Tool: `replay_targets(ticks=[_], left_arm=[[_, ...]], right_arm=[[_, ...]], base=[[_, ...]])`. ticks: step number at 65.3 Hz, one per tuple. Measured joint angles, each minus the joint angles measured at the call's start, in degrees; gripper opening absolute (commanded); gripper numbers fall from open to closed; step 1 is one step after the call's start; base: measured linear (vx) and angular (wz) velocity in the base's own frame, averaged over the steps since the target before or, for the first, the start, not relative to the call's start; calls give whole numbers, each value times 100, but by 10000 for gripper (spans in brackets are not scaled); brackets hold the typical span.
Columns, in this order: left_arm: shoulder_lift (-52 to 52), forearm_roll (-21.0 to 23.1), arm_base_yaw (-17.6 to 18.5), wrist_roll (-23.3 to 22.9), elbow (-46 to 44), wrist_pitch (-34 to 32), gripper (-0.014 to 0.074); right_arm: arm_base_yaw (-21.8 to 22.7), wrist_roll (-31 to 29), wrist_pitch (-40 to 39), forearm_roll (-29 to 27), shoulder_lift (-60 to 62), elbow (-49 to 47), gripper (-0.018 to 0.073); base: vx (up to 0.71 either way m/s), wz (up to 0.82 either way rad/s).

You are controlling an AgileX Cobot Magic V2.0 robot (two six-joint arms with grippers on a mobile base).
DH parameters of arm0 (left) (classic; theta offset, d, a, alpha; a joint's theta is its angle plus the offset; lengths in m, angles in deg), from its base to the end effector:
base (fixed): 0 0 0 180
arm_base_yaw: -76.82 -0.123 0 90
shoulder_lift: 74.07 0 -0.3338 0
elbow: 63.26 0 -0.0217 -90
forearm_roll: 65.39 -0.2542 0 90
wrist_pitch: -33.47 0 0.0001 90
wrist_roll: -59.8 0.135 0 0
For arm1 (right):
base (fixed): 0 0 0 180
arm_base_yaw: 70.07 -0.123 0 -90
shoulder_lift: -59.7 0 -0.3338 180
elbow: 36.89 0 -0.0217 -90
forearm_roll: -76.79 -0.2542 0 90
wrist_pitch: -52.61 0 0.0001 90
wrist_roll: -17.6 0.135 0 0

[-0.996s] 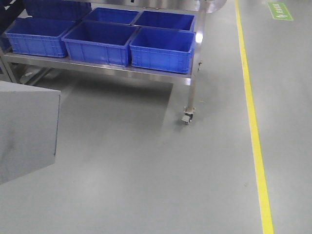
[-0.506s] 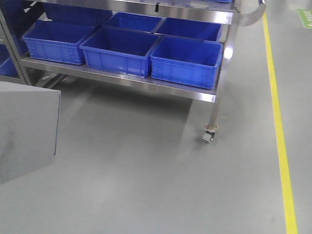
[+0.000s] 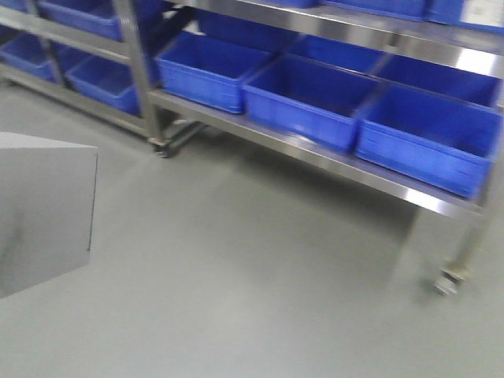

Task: Sort gray base to blue bin
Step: 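Drive the base away from the table holding the block, then drive down the aisle past the gray chair toward the bin shelves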

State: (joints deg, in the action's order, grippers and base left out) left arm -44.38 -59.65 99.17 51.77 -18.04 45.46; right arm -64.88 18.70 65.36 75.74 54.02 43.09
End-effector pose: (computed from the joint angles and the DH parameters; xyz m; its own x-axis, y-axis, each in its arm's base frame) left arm 0.0772 -0.0348 0.3828 -0.0447 -0.2366 -0.9706 0.4001 0.8860 -0.2344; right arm 0.0530 -0.0043 0.1771 -0.1423 0.0501 -0.9886 0.0918 0.9951 0.0373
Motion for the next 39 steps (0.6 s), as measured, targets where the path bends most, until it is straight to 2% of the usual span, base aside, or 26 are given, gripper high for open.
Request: replay_targets(ticks=[24, 39], left_arm=[[0, 0, 0, 0, 0, 5, -6], [0, 0, 0, 0, 0, 5, -6]], right_arm=[[0, 0, 0, 0, 0, 0, -5], [0, 0, 0, 0, 0, 0, -5]], base=[[26, 83], [26, 66]])
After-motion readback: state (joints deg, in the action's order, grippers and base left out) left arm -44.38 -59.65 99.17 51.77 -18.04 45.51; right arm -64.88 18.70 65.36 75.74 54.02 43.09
